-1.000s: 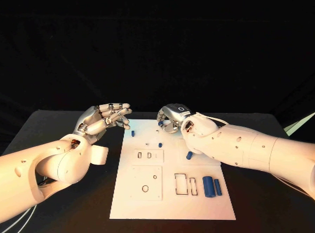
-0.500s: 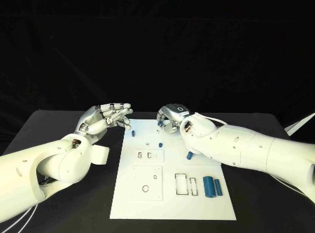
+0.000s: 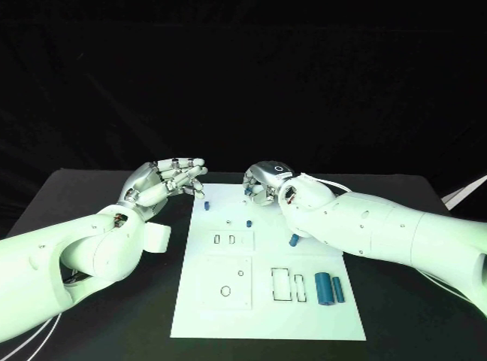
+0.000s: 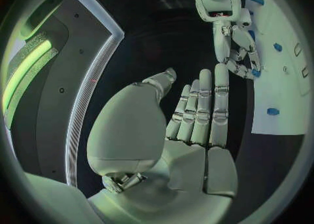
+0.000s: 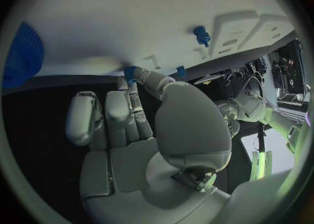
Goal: Assemble the parts on the task board
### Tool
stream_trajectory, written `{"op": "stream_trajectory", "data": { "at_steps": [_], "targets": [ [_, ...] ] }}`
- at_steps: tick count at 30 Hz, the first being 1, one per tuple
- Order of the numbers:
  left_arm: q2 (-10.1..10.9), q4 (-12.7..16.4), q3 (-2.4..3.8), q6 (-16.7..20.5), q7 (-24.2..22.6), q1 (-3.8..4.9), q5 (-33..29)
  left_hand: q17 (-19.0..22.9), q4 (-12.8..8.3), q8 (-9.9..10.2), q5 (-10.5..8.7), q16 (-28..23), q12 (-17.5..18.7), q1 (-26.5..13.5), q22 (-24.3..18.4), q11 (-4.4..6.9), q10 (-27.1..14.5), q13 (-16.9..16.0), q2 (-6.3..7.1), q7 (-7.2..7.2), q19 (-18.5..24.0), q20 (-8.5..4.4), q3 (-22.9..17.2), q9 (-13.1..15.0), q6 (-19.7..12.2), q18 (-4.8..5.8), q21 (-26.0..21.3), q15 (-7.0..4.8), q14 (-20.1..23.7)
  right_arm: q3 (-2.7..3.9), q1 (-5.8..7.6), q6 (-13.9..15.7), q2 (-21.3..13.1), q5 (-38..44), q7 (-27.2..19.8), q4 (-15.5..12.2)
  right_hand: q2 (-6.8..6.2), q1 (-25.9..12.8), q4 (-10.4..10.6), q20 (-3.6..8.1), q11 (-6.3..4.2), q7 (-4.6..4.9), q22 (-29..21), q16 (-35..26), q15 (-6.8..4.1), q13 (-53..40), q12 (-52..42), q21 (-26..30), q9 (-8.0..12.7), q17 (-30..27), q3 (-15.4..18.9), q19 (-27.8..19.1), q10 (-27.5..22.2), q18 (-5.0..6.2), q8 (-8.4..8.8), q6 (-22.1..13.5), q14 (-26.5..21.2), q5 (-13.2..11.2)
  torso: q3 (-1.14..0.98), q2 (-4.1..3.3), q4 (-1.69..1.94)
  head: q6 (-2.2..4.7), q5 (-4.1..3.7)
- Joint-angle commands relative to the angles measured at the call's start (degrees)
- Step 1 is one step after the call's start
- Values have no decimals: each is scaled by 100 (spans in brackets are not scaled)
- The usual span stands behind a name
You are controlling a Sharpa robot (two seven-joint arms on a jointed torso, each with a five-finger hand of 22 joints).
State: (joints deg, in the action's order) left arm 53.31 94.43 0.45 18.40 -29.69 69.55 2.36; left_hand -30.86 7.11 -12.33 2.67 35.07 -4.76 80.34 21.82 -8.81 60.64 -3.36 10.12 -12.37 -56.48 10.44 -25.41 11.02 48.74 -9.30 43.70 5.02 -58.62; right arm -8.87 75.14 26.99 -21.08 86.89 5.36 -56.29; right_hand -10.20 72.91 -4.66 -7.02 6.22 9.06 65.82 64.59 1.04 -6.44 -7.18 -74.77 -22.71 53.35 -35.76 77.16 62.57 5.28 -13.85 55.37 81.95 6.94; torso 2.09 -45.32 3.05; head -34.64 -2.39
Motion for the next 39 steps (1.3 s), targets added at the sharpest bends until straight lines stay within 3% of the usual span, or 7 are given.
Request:
{"op": "stream_trajectory", "data": {
  "at_steps": [1, 10, 24, 26, 27, 30, 39],
  "targets": [
    [-14, 4, 5, -25, -3, 12, 4, -108, -26, -54, 59, 120, 66, -143, 89, 1, 60, -74, 3, -2, 126, -66, -310, 107, 31, -111, 88, -26, 86, -3, 0, -16, -6, -29, -13, 8, -185, -102, -2, 4, 11, 50, -209, -194, 13, -34, 147, 208, -106, -201, -257, -266, -273, 56, 105, -247, -46, -103, 1, 3, -7, -2, 2],
    [26, -27, 4, -21, 3, 17, 4, -115, -29, -51, 59, 131, 68, -148, 100, -2, 54, -74, 4, -6, 137, -64, -317, 109, 25, -111, 107, -24, 88, 8, 82, 104, -445, -124, -17, -505, -57, 790, 695, -81, 130, -25, -1728, -1327, 104, 251, -37, 1660, -33, -1551, 2034, -873, -1271, 331, 600, -772, -419, 74, -13, 16, -36, 17, 18],
    [135, -85, 3, -3, -10, 22, 1, -119, -28, -49, 57, 137, 69, -161, 109, -5, 48, -73, 8, -9, 149, -61, -317, 110, 19, -110, 121, -20, 95, 102, 417, -165, -1762, -1043, -60, -1598, -371, 895, 1525, 129, -183, -9, -726, -571, -136, -134, -1230, 987, -51, -722, 1592, -279, 416, 141, 550, -313, -55, 383, -50, 112, -175, 38, 71],
    [144, -89, 3, -1, -13, 22, 1, -119, -28, -49, 57, 137, 69, -161, 109, -5, 48, -73, 8, -9, 149, -61, -317, 110, 19, -110, 121, -20, 95, 110, 446, -444, -1860, -1130, -2, -1605, -541, 566, 1702, 123, -171, 17, -812, -623, -119, -270, -1415, 1073, -19, -787, 1933, -342, 554, 155, 655, -548, -89, 435, -56, 114, -187, 35, 71],
    [146, -91, 3, -1, -16, 22, 0, -119, -28, -49, 57, 137, 69, -161, 109, -5, 48, -73, 8, -9, 149, -61, -317, 110, 19, -110, 121, -20, 95, 114, 457, -585, -1903, -1143, 30, -1598, -342, 646, 1831, 126, -185, -8, -819, -584, -129, -510, -1706, 1115, -40, -734, 2783, -385, 502, 164, 663, -682, -118, 452, -60, 117, -191, 30, 76],
    [149, -97, 3, -5, -19, 23, 0, -125, -11, -49, 56, 146, 65, -195, 119, -7, 49, -75, 5, -11, 169, -56, -315, 114, 18, -109, 139, -15, 104, 121, 478, -947, -1985, -1163, 127, -1529, -92, 1093, 2175, 144, -228, -20, -493, 28, -199, -1563, -2978, 903, -149, 8, 3778, -247, 100, 95, 548, -881, 36, 481, -68, 120, -183, 14, 84],
    [135, -117, 3, -15, -20, 23, -3, -132, 13, -50, 57, 160, 62, -235, 130, -9, 47, -77, -9, -12, 190, -50, -316, 119, 17, -110, 158, -12, 109, 124, 482, -1303, -1923, -1184, 244, -1208, -136, 1017, 2145, 128, -208, -12, 1102, 1897, -128, -6241, -7012, -401, -320, 2571, 3750, 515, 1334, -195, 234, -1060, 580, 387, -61, 104, -159, -16, 88]
  ]
}}
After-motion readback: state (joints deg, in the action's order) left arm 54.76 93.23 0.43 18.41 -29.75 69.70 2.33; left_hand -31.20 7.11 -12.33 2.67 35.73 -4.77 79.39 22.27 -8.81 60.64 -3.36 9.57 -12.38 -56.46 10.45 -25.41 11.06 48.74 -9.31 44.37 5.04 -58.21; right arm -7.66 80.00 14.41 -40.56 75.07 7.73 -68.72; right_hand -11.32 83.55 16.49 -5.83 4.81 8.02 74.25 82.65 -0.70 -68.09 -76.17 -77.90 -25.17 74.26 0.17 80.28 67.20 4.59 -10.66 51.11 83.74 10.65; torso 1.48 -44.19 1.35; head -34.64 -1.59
